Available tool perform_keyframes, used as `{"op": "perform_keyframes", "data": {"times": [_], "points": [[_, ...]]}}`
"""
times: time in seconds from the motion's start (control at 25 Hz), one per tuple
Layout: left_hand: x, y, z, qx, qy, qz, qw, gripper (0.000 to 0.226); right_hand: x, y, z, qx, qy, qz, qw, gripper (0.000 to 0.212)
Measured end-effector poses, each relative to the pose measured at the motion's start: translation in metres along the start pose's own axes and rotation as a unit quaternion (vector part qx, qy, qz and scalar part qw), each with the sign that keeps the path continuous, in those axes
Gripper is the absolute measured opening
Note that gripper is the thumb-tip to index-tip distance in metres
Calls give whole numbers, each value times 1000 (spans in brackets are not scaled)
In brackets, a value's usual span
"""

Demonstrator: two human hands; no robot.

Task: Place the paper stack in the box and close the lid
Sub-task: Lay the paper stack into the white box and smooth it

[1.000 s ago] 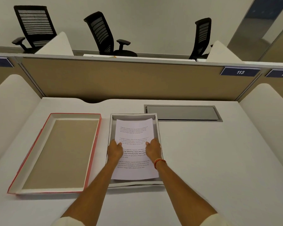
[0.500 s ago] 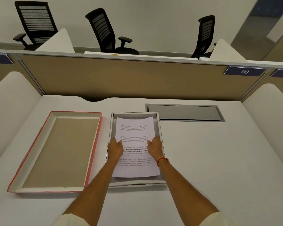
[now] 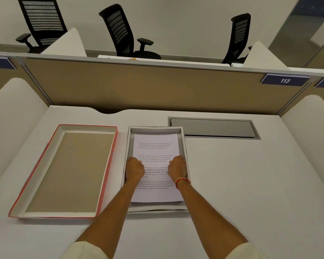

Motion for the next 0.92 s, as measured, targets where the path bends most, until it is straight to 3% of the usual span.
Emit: {"op": "perform_keyframes", "data": {"times": [0.32, 0.92], "points": [[10, 9, 12, 73, -12, -16, 997, 22, -3, 8, 2, 41, 2, -45, 998, 21], [12, 24, 11, 52, 4, -15, 999, 25, 0, 20, -11, 24, -55, -86, 994, 15]]}}
Point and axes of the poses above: each hand's wrist, its own z-axis away from the middle knuckle, its own y-axis out of the back of the hand, x = y × z, the point moved 5 cm from there along -z, towards the middle knuckle, and after that the axes turned 6 degrees about -y, right-handed, at the moved point
